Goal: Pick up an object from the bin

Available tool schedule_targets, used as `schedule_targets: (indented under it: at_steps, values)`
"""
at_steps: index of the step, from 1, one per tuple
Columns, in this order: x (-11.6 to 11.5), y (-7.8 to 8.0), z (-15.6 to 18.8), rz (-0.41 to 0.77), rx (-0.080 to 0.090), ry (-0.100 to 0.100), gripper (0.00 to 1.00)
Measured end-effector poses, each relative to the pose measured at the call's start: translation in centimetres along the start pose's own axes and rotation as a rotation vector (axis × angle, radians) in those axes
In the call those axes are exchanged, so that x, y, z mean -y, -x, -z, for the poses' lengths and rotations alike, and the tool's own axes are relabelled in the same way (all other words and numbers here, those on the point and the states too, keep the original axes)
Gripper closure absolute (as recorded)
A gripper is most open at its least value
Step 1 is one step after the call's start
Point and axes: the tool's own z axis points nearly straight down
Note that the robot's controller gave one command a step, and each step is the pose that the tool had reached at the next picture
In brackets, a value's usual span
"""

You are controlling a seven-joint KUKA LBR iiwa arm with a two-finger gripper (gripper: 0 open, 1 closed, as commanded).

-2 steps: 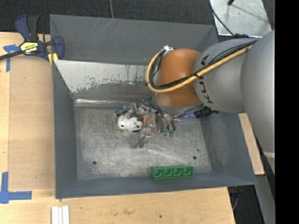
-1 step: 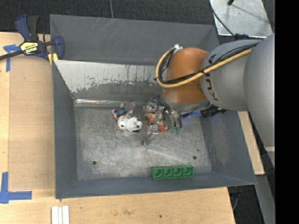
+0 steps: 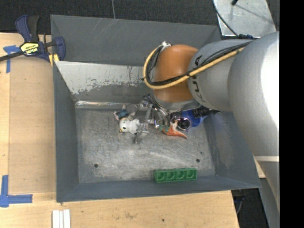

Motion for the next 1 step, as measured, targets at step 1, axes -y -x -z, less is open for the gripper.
schedule_targets:
  at_steps: [1]
  values:
    - [9.48,3.04,-0.01,-0.107,0.008,0.009,1.0]
